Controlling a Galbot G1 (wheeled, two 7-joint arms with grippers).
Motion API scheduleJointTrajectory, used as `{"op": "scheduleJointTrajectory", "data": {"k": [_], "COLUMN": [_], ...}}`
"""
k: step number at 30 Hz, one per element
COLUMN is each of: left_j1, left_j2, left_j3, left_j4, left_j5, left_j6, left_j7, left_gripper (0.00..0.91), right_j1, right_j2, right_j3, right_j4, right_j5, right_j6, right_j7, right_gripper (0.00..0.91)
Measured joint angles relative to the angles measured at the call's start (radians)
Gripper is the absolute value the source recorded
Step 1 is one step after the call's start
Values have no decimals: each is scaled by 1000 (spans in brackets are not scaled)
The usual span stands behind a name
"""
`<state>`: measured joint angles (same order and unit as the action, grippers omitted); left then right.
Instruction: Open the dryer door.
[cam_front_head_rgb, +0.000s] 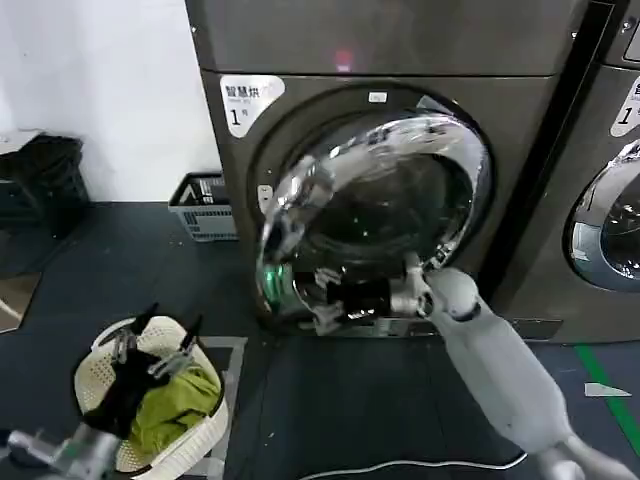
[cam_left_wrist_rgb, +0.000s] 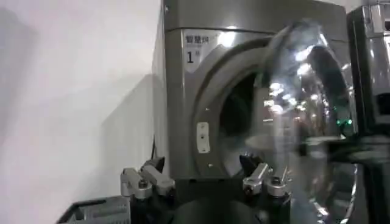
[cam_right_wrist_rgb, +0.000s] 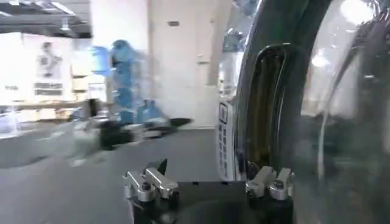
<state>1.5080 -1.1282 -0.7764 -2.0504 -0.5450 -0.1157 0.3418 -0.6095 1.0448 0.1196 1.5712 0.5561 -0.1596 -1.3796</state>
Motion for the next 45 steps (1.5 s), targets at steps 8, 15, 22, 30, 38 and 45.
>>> {"op": "scheduleJointTrajectory", "data": {"k": [8, 15, 22, 30, 38, 45], "left_j1": [-210, -482, -757, -915, -1007, -1072], "left_j2": [204, 326, 300, 208, 158, 100], "left_j3": [123, 378, 713, 957, 1122, 1252], "left_j4": [224, 403, 499, 543, 507, 438], "left_j5": [-243, -320, -323, -318, -339, -342], "left_j6": [-3, -12, -3, -6, -15, -15], "left_j7": [84, 180, 220, 289, 294, 243], "left_gripper": [907, 907, 907, 907, 907, 907], "right_j1": [-165, -322, -468, -604, -700, -807], "right_j2": [-107, -166, -161, -97, -38, 34], "right_j3": [126, 295, 574, 962, 1315, 1558], "right_j4": [106, 179, 174, 80, 113, 253], "right_j5": [8, 52, 142, 183, 135, 109], "right_j6": [48, 80, 86, 109, 89, -26], "right_j7": [-76, -80, -80, 6, 377, 814], "right_gripper": [907, 907, 907, 907, 907, 907]}}
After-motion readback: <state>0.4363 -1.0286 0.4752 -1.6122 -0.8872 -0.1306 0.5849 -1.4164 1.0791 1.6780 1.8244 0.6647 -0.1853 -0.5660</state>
